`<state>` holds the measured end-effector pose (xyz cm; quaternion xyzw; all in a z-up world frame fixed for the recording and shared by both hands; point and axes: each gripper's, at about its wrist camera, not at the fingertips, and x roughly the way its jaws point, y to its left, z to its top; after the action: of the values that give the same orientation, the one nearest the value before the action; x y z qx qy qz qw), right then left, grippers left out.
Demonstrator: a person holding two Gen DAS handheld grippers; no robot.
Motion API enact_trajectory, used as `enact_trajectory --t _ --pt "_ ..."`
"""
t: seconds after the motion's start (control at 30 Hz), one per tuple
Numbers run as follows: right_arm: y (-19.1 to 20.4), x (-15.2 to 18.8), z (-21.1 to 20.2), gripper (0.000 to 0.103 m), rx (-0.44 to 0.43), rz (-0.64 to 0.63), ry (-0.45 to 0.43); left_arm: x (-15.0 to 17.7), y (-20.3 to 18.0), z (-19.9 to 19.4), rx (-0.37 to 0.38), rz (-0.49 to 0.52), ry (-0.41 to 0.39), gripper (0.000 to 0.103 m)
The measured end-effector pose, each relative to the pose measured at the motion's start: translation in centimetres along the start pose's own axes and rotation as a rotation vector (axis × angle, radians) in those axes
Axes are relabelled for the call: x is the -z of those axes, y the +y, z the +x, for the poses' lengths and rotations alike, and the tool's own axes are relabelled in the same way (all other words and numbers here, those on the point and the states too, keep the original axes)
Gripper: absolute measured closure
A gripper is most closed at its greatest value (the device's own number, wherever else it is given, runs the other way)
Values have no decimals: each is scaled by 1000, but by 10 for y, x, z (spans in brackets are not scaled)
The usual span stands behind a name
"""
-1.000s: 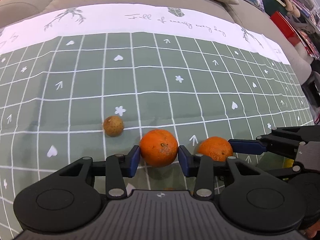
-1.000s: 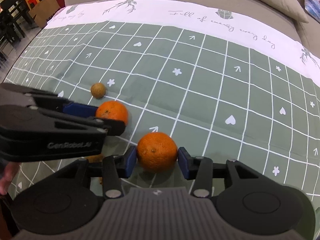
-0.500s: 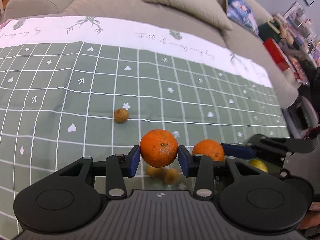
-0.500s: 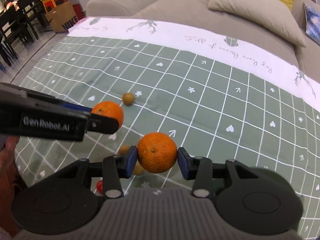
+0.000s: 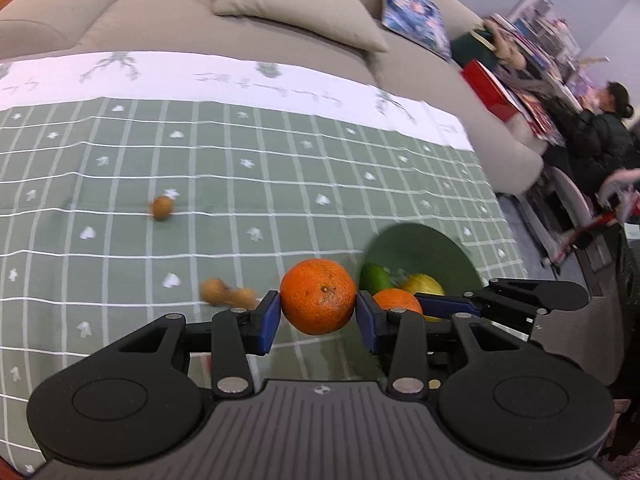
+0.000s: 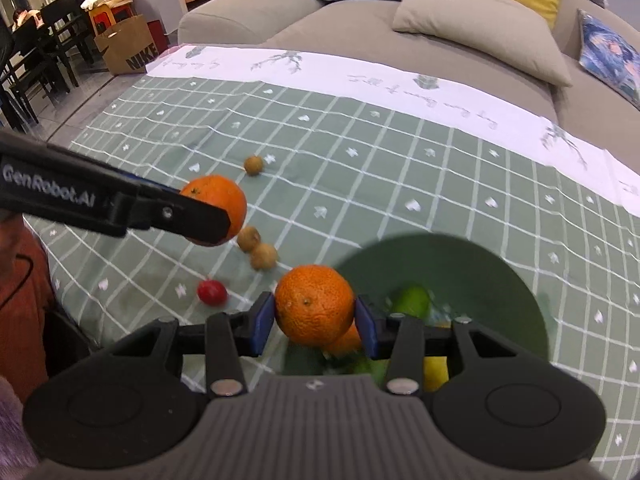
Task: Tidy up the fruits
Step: 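Carry both mandarins over the colander and lower them in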
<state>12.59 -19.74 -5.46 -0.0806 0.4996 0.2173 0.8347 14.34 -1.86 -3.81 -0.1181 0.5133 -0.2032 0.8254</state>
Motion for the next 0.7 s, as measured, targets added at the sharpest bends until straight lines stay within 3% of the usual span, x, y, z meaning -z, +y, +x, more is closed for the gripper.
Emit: enact_trajectory --t 0.17,0.4,0.7 --pt "-15 21 -10 62 56 3 26 2 -27 13 41 49 43 57" --pt "-36 35 -17 62 61 5 55 8 -60 33 85 92 101 57" --pt "-45 39 -7 62 46 -21 103 12 -70 60 46 104 175 57"
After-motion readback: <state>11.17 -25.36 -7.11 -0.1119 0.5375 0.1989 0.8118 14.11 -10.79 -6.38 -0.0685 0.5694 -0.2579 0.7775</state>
